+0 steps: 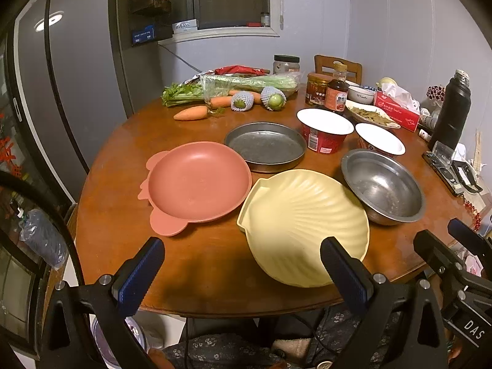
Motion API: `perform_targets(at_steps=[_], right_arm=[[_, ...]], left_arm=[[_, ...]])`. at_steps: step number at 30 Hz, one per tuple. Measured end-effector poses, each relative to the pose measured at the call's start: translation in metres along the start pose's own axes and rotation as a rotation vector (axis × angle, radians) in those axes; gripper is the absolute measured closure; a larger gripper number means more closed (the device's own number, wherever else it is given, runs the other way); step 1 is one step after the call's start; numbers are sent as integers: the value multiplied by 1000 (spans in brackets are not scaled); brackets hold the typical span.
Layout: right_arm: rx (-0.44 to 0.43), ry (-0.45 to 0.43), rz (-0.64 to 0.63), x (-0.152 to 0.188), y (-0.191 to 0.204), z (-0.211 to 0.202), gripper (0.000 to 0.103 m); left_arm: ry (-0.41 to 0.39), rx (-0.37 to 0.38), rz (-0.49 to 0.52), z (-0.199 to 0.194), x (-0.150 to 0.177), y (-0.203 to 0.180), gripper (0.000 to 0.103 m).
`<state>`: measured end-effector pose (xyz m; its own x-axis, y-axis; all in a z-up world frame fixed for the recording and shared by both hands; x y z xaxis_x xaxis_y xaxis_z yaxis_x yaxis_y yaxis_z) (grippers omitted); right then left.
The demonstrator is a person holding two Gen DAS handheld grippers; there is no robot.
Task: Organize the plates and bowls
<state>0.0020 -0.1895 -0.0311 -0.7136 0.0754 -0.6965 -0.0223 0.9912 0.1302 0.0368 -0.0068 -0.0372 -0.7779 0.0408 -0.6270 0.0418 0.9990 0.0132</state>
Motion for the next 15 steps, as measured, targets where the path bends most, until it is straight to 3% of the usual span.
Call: perform_targets(at_steps=[15], right_arm=[[9, -11, -10, -2, 1, -3, 19]], left_arm=[[-12, 1, 9, -7, -2, -2, 1]])
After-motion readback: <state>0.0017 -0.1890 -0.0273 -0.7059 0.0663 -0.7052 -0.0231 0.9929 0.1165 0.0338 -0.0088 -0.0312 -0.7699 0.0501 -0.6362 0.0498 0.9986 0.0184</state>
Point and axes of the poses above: each gripper's, at about its wrist camera, not at the fingertips, and z roughly the way its jaws point, y to its left, x to its underside, the point moved 6 cm from there along z, roughly the way its jaws point, and after that the axes turned 7 degrees about y, right-handed, at the moved point
